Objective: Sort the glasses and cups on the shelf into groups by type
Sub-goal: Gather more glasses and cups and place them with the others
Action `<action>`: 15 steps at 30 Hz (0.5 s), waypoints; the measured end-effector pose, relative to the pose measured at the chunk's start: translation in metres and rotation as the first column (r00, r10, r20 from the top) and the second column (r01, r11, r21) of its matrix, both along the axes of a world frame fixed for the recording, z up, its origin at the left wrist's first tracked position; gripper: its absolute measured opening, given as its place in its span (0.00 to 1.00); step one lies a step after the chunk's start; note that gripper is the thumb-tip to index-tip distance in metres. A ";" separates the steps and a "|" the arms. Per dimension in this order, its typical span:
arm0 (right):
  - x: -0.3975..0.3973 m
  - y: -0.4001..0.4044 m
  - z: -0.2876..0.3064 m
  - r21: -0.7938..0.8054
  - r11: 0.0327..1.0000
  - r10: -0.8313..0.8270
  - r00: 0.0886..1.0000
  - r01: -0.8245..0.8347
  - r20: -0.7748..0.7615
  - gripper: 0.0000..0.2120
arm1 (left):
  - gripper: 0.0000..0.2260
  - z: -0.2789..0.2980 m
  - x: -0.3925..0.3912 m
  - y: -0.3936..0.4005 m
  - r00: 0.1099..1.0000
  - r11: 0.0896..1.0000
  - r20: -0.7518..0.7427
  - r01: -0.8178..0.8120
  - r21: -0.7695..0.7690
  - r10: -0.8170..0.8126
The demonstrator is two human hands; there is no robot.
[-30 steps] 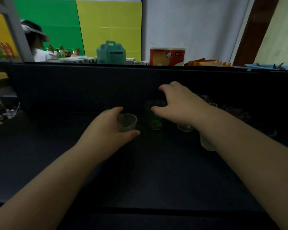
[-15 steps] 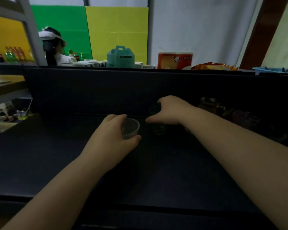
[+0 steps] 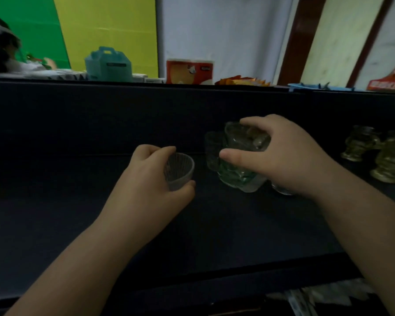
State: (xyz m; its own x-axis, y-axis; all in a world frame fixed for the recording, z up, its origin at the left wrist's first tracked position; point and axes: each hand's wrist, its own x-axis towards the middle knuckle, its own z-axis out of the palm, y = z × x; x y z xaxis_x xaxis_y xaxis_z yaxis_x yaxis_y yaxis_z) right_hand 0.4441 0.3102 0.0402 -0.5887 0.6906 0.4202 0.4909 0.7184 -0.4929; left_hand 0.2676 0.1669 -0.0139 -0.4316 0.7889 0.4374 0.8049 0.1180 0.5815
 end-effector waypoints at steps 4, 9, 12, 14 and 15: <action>0.052 0.006 -0.005 -0.030 0.999 -0.024 0.999 0.022 -0.044 0.42 | 0.35 0.003 0.033 0.020 0.997 0.998 -0.059 0.060 0.036 -0.058; 0.124 0.024 -0.011 -0.048 0.996 -0.084 0.988 0.079 -0.129 0.42 | 0.34 0.007 0.085 0.052 0.981 0.985 -0.112 0.164 0.060 -0.157; 0.170 0.044 -0.016 -0.049 0.991 -0.129 0.981 0.123 -0.143 0.42 | 0.35 0.007 0.126 0.077 0.969 0.974 -0.144 0.214 0.069 -0.203; 0.204 0.058 -0.019 -0.046 0.988 -0.153 0.977 0.147 -0.147 0.42 | 0.35 0.007 0.156 0.095 0.961 0.968 -0.155 0.242 0.069 -0.229; 0.222 0.066 -0.020 -0.047 0.986 -0.168 0.973 0.163 -0.158 0.41 | 0.34 0.007 0.171 0.105 0.958 0.965 -0.157 0.252 0.067 -0.239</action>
